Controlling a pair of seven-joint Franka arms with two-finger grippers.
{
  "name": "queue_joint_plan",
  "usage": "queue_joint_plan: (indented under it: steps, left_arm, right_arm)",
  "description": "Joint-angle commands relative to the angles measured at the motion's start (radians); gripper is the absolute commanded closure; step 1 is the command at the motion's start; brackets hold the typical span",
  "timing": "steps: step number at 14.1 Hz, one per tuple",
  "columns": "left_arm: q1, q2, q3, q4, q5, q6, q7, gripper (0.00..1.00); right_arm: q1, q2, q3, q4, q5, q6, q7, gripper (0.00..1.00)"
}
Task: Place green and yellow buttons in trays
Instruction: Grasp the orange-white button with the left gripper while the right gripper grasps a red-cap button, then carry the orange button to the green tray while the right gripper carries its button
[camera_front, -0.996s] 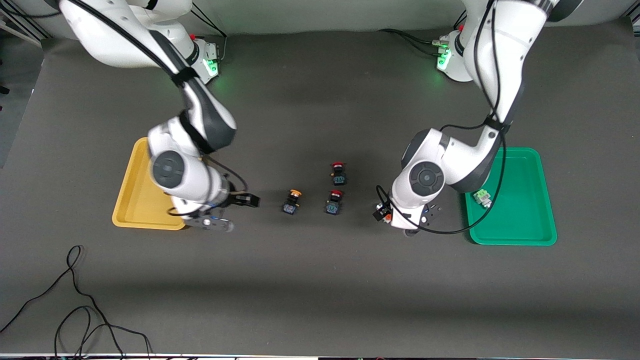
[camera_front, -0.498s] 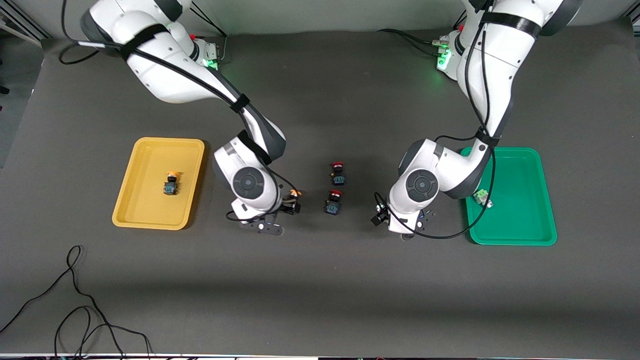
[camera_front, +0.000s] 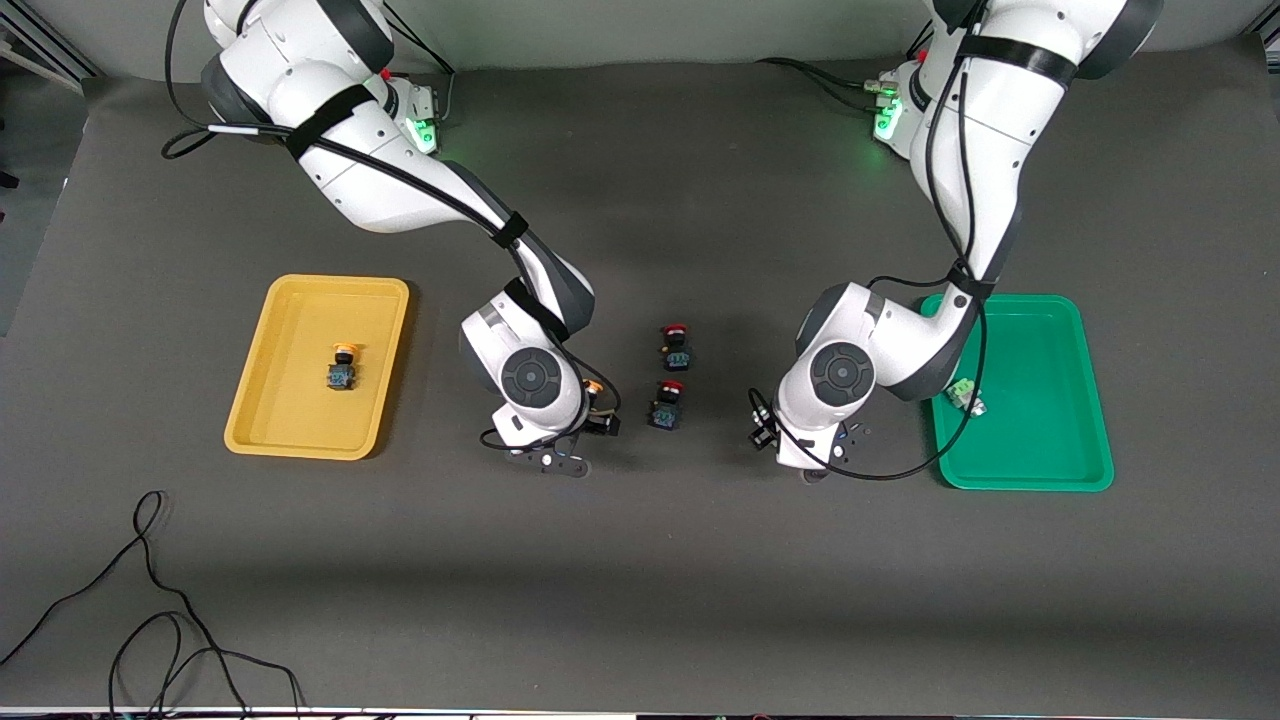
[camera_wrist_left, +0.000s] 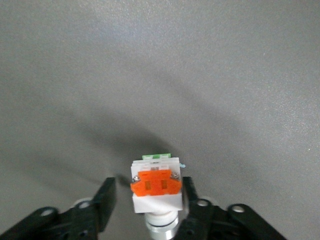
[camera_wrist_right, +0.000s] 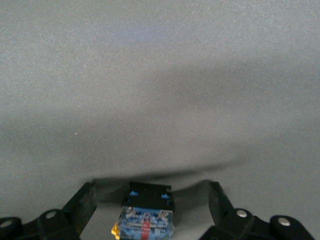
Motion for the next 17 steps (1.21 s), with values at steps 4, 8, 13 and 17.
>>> queue_joint_plan:
  steps: [4, 8, 13, 17]
  left_arm:
    - [-0.001, -0.059, 0.013, 0.017, 0.033, -0.042, -0.014, 0.75]
    - [0.025, -0.198, 0.008, 0.098, 0.019, -0.338, 0.139, 0.78]
    - [0.143, -0.364, 0.008, 0.074, -0.022, -0.553, 0.473, 0.89]
    - [0.324, -0.444, 0.008, 0.040, -0.024, -0.638, 0.756, 0.93]
  right_arm:
    - [0.012, 0.005, 0.001, 0.019, -0.011, 0.001, 0.057, 0.01]
    - [0.014, 0.004, 0.018, 0.013, -0.014, 0.001, 0.062, 0.01]
    - [0.017, -0.001, 0.018, 0.007, -0.017, -0.001, 0.060, 0.82]
    - [0.017, -0.002, 0.018, 0.007, -0.017, -0.001, 0.060, 1.00]
